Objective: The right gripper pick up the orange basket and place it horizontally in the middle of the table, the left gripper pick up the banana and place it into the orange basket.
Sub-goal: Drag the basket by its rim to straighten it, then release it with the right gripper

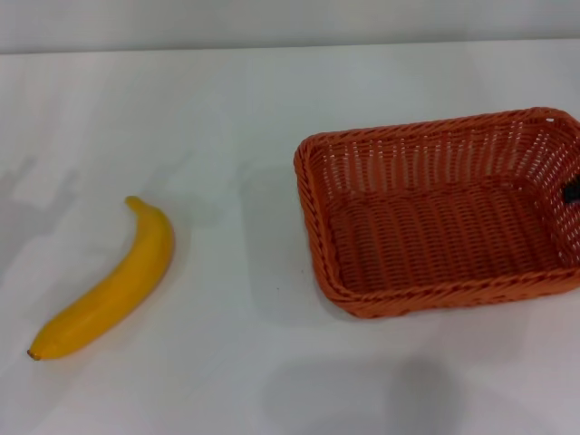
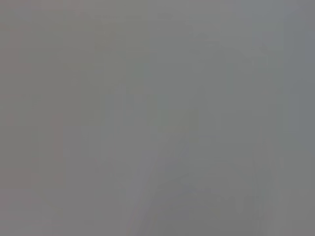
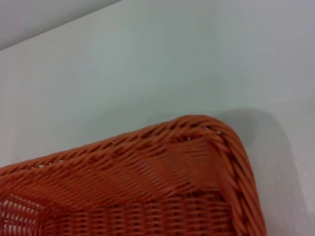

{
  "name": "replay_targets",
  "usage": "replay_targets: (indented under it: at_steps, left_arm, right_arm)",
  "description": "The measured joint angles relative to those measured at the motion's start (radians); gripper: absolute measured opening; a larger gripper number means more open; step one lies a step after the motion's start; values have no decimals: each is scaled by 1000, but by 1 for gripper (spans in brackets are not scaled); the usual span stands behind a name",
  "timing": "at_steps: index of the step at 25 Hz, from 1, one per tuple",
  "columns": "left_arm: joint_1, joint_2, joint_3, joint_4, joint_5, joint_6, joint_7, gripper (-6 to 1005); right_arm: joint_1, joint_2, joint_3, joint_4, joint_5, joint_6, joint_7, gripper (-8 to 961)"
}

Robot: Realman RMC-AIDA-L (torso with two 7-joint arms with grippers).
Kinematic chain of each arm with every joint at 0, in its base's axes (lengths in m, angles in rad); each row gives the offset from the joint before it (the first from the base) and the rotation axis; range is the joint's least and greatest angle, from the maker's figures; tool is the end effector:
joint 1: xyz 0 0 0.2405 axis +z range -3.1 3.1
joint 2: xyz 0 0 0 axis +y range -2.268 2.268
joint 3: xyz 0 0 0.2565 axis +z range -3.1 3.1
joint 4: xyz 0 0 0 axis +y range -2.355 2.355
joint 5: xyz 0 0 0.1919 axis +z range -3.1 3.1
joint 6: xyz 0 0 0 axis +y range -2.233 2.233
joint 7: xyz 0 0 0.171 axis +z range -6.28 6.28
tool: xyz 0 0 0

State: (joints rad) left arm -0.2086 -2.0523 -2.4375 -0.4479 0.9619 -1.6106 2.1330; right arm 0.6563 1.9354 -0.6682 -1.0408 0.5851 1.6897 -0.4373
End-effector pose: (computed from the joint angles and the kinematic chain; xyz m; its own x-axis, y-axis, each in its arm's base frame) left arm -0.3027 0.2846 0.0973 0.3651 -0.2138 0.9061 0.7787 -0.4633 -0.4230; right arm 0.2712 0.3616 0.0764 0.1580 -0.9509 -0.2662 -0.9655 -0.0923 -0.2435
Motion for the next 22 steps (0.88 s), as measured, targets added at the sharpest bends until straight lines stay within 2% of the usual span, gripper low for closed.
replay_targets:
  at_steps: [3,8,13,17,22]
  left_arm:
    - [0,0,0,0,0,0,-4,740]
    - [3,0,0,-2,0,0,-14,740]
    - [31,2,0,-76,38,7,-92,740]
    - [76,-1,-1,-248,145,38,-275,740]
    - [95,1,-9,-573,394,111,-664,741]
  right_arm:
    - [3,-9,1,-2,19,11,-6,390]
    - [6,-34,4,-10,54,47,-19,634]
    - [2,-88,7,-40,118,70,-51,843]
    - [-19,-132,79,-71,224,73,-146,842]
    - [-40,-144,268,-62,283,40,-366,841]
